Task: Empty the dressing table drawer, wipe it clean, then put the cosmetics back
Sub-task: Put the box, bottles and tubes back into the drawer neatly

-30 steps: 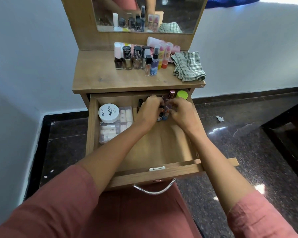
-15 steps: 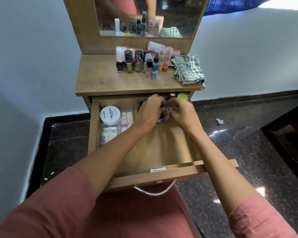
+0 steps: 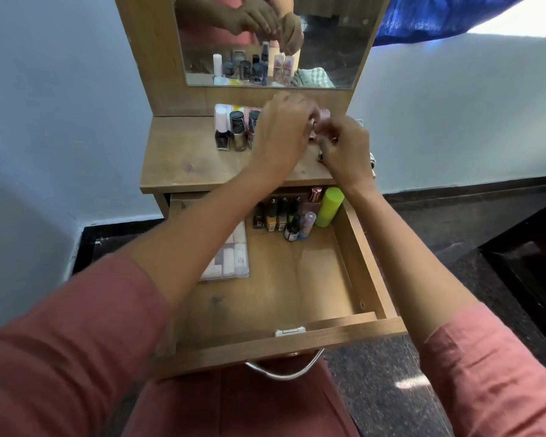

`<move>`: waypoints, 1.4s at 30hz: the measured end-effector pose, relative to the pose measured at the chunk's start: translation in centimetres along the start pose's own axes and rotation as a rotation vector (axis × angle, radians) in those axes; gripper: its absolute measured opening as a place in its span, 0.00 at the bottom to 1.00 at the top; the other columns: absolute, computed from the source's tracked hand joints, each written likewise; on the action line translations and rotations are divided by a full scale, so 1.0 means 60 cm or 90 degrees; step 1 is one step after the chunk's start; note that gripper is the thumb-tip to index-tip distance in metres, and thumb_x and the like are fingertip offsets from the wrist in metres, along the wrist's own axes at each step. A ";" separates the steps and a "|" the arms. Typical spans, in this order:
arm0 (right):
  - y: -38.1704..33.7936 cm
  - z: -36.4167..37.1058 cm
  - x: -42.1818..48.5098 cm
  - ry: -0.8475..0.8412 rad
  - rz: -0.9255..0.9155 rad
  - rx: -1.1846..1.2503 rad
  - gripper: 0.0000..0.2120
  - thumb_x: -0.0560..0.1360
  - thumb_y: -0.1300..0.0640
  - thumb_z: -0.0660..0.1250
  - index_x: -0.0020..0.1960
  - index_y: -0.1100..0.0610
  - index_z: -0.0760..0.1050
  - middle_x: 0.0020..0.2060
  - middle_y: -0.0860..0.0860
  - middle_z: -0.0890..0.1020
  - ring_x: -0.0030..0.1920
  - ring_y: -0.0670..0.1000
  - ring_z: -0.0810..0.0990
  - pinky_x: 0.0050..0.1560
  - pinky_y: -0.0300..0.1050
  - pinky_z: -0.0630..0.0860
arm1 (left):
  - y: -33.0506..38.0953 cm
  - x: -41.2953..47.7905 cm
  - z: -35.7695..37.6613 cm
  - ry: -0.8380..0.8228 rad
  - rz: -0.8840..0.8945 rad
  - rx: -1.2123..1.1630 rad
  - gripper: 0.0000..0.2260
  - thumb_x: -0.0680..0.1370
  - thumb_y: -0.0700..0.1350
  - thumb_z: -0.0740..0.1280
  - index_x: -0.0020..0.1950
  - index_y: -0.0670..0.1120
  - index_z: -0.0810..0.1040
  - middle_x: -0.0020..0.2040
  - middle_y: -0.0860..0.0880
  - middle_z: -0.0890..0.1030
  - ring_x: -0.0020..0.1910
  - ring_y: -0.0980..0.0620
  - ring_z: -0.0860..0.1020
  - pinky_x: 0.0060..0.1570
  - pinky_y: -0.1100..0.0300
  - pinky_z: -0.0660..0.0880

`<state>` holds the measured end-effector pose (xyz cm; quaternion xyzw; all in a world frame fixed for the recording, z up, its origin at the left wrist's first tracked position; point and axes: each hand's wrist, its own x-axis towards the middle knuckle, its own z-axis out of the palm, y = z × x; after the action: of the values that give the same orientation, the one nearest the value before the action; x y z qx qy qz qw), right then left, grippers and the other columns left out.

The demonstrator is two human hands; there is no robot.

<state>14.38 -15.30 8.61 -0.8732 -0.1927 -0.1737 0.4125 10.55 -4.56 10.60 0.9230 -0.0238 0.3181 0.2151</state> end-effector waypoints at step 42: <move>0.028 -0.081 -0.065 -0.074 0.018 -0.040 0.10 0.73 0.66 0.65 0.53 0.63 0.79 0.49 0.59 0.83 0.41 0.50 0.79 0.39 0.26 0.72 | 0.063 -0.031 0.009 -0.282 -0.035 -0.066 0.07 0.75 0.40 0.67 0.52 0.39 0.78 0.48 0.41 0.80 0.46 0.46 0.78 0.42 0.56 0.72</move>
<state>11.08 -20.89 8.62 -0.8970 -0.1986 -0.1228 0.3753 8.67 -8.40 10.58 0.9585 -0.0612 0.0999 0.2601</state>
